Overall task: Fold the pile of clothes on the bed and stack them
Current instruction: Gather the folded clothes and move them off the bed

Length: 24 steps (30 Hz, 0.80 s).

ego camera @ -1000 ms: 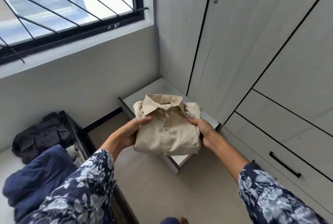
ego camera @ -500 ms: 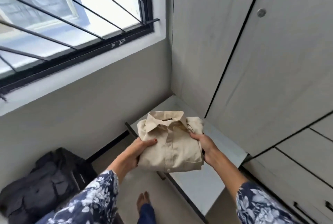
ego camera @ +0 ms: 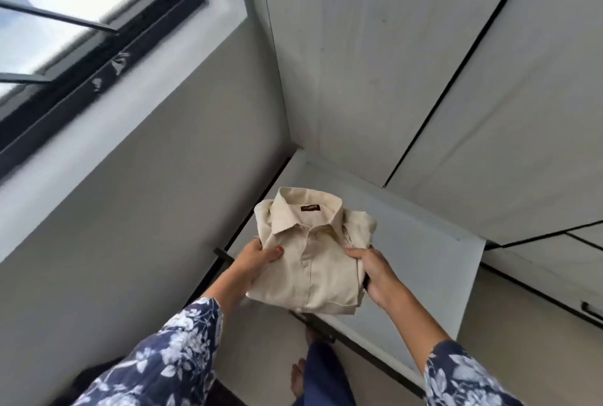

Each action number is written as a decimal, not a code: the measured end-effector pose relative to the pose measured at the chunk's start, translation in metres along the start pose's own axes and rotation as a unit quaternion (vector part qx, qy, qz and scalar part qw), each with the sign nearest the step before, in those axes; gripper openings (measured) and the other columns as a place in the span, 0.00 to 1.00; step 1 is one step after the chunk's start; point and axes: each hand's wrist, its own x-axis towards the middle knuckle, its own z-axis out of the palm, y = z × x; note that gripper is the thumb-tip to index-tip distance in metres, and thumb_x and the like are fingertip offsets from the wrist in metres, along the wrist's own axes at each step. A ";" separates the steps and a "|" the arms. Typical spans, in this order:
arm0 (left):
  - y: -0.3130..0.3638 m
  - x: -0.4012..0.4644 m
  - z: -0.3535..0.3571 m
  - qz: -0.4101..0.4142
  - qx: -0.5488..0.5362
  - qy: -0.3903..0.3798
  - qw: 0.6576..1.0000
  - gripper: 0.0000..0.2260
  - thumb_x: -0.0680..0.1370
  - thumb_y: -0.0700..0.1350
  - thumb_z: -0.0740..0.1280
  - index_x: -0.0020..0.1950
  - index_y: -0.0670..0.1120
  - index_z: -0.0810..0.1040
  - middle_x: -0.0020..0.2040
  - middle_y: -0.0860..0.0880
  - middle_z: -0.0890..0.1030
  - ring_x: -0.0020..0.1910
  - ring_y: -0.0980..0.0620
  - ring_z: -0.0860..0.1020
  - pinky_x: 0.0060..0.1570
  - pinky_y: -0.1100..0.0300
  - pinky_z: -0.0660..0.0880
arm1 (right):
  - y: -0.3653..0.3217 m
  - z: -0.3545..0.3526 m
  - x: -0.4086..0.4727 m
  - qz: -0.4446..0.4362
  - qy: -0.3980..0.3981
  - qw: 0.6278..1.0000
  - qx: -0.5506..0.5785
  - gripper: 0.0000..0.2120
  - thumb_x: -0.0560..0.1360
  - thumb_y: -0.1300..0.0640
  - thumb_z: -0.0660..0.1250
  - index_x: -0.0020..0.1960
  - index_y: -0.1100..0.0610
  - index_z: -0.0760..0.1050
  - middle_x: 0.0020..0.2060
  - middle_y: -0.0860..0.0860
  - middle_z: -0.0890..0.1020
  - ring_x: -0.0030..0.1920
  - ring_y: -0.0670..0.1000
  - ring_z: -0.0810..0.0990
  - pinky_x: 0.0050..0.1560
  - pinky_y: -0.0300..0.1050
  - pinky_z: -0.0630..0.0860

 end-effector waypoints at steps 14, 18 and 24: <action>-0.034 0.339 0.034 0.046 0.149 0.030 0.987 0.04 0.78 0.44 0.66 0.52 0.46 0.76 0.50 0.44 0.80 0.48 0.44 0.79 0.51 0.50 0.76 | 0.069 0.013 0.299 0.014 0.040 0.991 0.126 0.15 0.75 0.64 0.67 0.60 0.54 0.75 0.54 0.54 0.83 0.55 0.56 0.80 0.51 0.49 0.77; -0.044 0.408 0.046 0.061 0.158 0.018 0.985 0.07 0.78 0.43 0.66 0.55 0.46 0.77 0.53 0.43 0.81 0.52 0.42 0.79 0.57 0.46 0.76 | 0.080 0.013 0.361 -0.003 0.052 0.990 0.128 0.15 0.76 0.63 0.66 0.62 0.54 0.74 0.54 0.52 0.82 0.54 0.54 0.80 0.47 0.47 0.76; -0.046 0.487 0.058 0.139 0.157 0.000 0.978 0.21 0.79 0.38 0.60 0.71 0.51 0.69 0.63 0.48 0.78 0.63 0.46 0.75 0.64 0.51 0.71 | 0.076 0.017 0.432 -0.050 0.060 0.986 0.146 0.23 0.78 0.59 0.65 0.72 0.50 0.66 0.62 0.49 0.79 0.61 0.52 0.78 0.51 0.46 0.75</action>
